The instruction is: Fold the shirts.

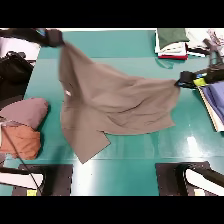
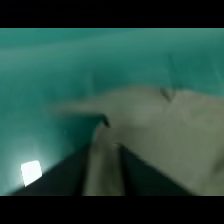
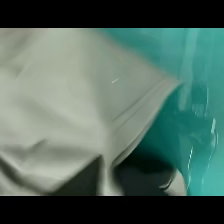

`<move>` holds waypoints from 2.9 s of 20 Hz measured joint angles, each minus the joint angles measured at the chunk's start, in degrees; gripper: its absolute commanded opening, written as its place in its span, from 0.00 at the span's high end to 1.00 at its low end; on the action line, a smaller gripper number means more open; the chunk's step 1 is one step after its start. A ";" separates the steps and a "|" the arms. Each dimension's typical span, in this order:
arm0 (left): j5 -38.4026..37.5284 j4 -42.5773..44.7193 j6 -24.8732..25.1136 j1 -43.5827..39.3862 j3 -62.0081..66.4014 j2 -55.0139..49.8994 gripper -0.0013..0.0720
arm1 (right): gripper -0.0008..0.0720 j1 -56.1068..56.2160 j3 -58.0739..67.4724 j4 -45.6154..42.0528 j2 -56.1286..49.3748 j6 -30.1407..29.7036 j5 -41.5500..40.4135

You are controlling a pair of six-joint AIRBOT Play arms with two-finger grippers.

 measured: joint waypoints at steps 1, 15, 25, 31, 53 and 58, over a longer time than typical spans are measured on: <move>-1.03 0.00 -0.55 0.20 -0.11 -2.19 0.17 | 0.44 0.17 0.76 -0.09 -2.36 0.22 -0.68; -7.96 -0.22 -1.44 11.87 -45.64 18.14 0.17 | 0.47 -2.21 -9.86 6.75 8.48 -6.21 1.44; 5.09 -10.51 -1.81 12.44 -72.67 25.94 0.17 | 0.47 -2.19 -15.52 8.50 16.55 -6.54 -0.15; 8.85 -17.44 0.81 12.33 -75.14 26.25 0.95 | 0.47 -4.52 -16.22 7.39 16.90 -6.58 1.66; 4.83 -19.69 5.55 12.33 -65.61 27.63 0.96 | 0.97 -15.02 -38.47 12.39 2.54 -11.28 -3.10; 3.69 -19.50 5.01 12.39 -54.03 38.53 0.95 | 0.97 -7.85 -23.12 13.25 12.70 -11.78 -3.23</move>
